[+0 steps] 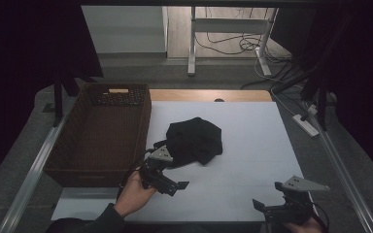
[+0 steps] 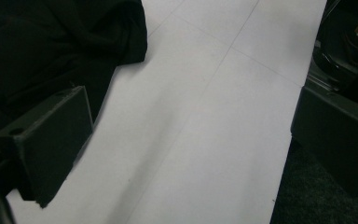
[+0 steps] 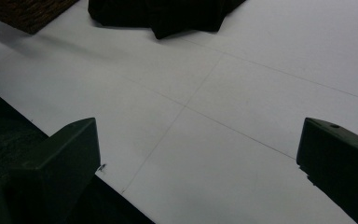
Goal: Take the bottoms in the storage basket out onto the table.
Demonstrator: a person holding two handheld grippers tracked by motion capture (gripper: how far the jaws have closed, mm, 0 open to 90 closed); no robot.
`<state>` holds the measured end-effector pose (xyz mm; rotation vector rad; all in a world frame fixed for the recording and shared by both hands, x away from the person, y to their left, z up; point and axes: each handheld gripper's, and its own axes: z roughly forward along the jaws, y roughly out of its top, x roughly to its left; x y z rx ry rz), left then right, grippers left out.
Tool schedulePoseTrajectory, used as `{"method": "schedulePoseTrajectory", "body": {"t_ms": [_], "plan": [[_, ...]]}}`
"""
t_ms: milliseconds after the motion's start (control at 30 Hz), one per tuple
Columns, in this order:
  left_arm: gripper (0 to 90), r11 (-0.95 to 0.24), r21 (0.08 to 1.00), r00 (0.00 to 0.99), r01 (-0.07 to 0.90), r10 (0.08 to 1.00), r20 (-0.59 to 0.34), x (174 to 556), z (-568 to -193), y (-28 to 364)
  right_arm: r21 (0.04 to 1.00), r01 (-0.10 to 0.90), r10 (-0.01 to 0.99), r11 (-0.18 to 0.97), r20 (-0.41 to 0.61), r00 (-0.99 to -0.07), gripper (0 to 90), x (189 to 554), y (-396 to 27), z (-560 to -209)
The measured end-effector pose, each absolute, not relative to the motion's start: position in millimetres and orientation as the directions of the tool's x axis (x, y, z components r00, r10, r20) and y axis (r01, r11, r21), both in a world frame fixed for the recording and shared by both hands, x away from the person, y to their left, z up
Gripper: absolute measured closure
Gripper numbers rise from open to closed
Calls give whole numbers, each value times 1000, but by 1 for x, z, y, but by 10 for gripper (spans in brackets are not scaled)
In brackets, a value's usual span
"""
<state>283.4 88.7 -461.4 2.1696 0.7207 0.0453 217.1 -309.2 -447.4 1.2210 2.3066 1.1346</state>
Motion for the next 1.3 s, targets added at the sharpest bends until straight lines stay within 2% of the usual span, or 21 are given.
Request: {"method": "schedulePoseTrajectory", "body": {"t_ms": [700,1300], "plan": [[0,-477,732,827,487,521,-211,259,-462,111,757,564,796,329,99,-597,0,217,-309,-447],[0,-442,737,797,512,565,-214,239,-461,141,755,563,795,335,95,-599,0,217,-309,-448]]}}
